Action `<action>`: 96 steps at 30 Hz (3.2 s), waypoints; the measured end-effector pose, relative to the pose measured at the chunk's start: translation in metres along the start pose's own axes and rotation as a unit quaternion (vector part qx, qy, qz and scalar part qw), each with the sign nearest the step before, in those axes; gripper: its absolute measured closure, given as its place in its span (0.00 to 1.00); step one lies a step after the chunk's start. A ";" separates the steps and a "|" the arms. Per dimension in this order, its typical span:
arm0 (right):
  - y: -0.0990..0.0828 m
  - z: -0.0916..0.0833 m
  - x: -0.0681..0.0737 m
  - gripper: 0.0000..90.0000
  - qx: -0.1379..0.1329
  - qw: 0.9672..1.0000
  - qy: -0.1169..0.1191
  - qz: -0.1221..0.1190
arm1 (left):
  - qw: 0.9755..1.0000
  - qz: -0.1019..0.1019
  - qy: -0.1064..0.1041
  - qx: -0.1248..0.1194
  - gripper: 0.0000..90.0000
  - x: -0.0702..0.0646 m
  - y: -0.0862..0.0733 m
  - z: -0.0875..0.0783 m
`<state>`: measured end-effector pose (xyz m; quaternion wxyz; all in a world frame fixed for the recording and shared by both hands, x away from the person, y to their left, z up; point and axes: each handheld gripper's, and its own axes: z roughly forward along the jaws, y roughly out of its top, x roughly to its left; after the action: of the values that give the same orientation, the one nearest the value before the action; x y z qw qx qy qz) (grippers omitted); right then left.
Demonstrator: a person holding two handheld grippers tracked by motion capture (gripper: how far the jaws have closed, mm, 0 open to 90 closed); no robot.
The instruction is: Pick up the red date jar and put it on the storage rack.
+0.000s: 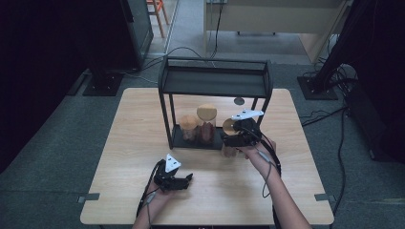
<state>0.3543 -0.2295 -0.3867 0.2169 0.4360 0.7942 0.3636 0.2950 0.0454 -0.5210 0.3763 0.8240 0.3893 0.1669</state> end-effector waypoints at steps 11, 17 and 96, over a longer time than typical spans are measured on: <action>0.005 0.007 0.000 0.28 0.003 1.000 -0.002 0.003 | 1.000 -0.002 -0.001 -0.001 0.24 0.000 0.000 0.000; 0.008 0.012 0.000 0.28 0.004 1.000 -0.009 0.002 | 1.000 -0.002 -0.002 -0.001 0.24 0.000 0.000 0.000; 0.016 0.030 -0.006 0.24 -0.025 0.995 -0.068 0.067 | 1.000 0.001 0.000 0.000 0.24 0.000 0.000 0.000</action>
<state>0.3860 -0.2177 -0.3938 0.2566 0.5065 0.7373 0.3662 0.2948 0.0451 -0.5210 0.3761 0.8246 0.3881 0.1672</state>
